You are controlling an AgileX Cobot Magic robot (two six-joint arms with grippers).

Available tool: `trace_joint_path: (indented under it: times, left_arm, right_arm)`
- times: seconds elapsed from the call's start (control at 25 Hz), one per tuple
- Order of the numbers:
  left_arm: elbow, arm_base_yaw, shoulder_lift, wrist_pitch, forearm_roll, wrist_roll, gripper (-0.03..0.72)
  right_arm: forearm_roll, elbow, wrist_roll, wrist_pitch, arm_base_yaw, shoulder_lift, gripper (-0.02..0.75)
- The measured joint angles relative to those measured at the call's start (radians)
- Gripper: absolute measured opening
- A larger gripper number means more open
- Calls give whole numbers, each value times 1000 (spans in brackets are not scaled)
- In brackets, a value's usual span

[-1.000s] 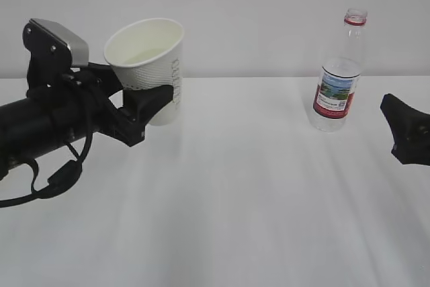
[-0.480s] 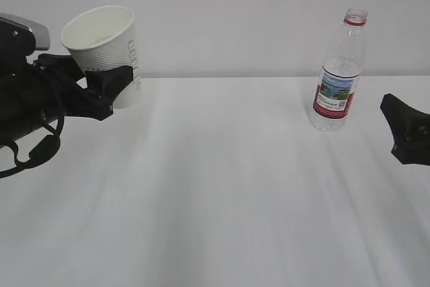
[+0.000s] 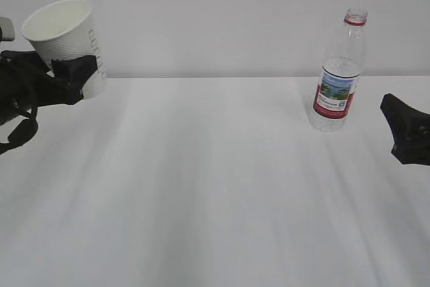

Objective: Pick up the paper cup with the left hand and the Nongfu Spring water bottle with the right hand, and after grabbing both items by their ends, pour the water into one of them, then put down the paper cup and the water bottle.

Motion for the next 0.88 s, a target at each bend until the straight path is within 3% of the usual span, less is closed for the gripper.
trace_joint_path:
  times: [0.88]
  left_arm:
    - [0, 149, 29, -37, -35, 6, 496]
  right_arm:
    - [0, 0, 0, 0, 0, 0, 596]
